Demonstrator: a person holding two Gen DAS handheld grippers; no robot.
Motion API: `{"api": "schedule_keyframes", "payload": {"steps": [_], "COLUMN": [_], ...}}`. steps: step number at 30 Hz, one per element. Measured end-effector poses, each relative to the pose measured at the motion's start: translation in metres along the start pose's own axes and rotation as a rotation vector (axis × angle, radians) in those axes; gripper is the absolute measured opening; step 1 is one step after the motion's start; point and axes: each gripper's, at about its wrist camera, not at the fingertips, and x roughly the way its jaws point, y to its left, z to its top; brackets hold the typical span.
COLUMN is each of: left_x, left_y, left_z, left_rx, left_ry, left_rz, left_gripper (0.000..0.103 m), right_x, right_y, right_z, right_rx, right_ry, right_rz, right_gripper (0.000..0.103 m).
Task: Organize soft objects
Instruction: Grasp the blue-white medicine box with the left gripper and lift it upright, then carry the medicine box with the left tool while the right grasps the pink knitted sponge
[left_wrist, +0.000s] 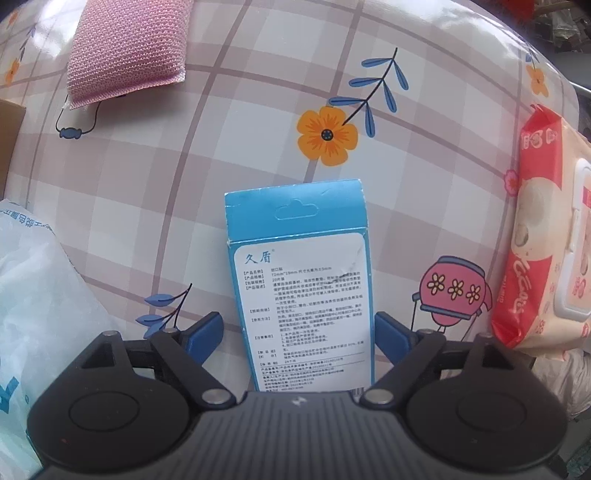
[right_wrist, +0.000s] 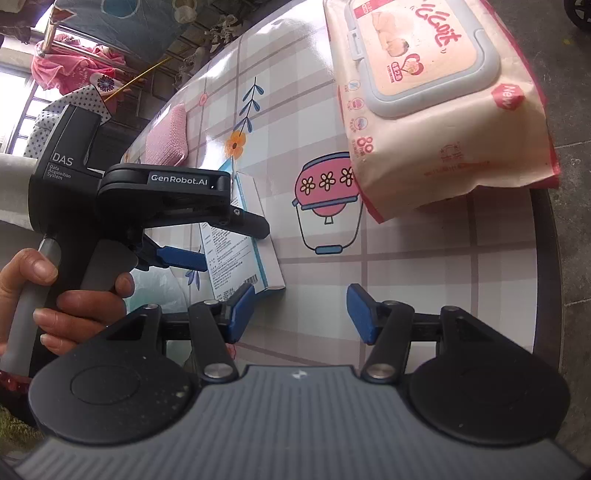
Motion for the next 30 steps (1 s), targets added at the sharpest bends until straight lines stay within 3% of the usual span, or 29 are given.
{"api": "schedule_keyframes", "payload": {"steps": [2,12,22,27,30], "left_x": [-0.003,-0.027,-0.108,-0.155,-0.181], "left_y": [-0.003,0.011,0.043,0.077,0.105], "left_z": [0.000,0.007,0.009,0.015,0.018], "left_rx": [0.011,0.003,-0.068,-0.133,-0.185], "left_ry": [-0.016,-0.058,-0.213,-0.326,-0.384], "left_rz": [0.001,-0.093,-0.239,-0.282,-0.288], "left_gripper": [0.075,0.074,0.074,0.074,0.074], "right_x": [-0.002,-0.008,-0.013,-0.014,-0.006], "right_y": [-0.002,-0.005,0.018,0.054,0.078], "right_z": [0.000,0.000,0.014,0.043,0.069], "right_rx": [0.007,0.023,-0.015,-0.090,-0.130], "right_ry": [-0.007,-0.034,-0.063,-0.128,-0.154], "right_rz": [-0.003,-0.017,-0.012,0.030,0.075], "right_gripper": [0.055,0.055,0.055,0.080,0.085]}}
